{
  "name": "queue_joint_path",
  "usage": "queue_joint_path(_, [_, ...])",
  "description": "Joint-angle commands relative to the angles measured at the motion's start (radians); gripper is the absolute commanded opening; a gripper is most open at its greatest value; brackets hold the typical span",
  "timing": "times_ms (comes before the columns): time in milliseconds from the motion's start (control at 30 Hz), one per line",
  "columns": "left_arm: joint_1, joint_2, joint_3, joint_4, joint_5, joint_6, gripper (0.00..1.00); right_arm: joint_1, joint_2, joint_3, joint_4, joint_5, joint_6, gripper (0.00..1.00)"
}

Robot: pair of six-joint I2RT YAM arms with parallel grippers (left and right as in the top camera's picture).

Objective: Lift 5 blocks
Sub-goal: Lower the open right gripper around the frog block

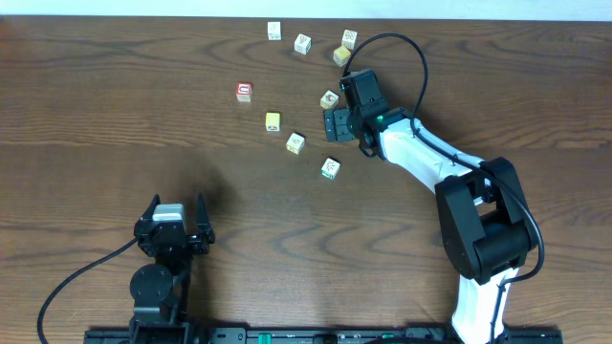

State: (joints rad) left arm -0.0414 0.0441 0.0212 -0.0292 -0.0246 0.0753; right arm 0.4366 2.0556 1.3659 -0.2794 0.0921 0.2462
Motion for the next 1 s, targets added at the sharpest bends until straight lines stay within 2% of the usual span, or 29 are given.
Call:
queue_joint_path(0, [-0.004, -0.002, -0.017, -0.041, -0.012, -0.008, 0.76, 0.002, 0.002, 0.005, 0.003, 0.045, 0.012, 0.91])
queue_joint_path(567, [-0.004, -0.002, -0.017, -0.041, -0.012, -0.008, 0.75, 0.002, 0.002, 0.005, -0.05, 0.058, 0.02, 0.87])
queue_joint_path(800, [-0.004, -0.002, -0.017, -0.042, -0.012, -0.008, 0.75, 0.002, 0.003, 0.005, -0.048, 0.058, 0.019, 0.78])
queue_joint_path(967, [-0.004, -0.002, -0.017, -0.041, -0.012, -0.008, 0.76, 0.002, 0.006, 0.005, -0.045, 0.063, 0.019, 0.79])
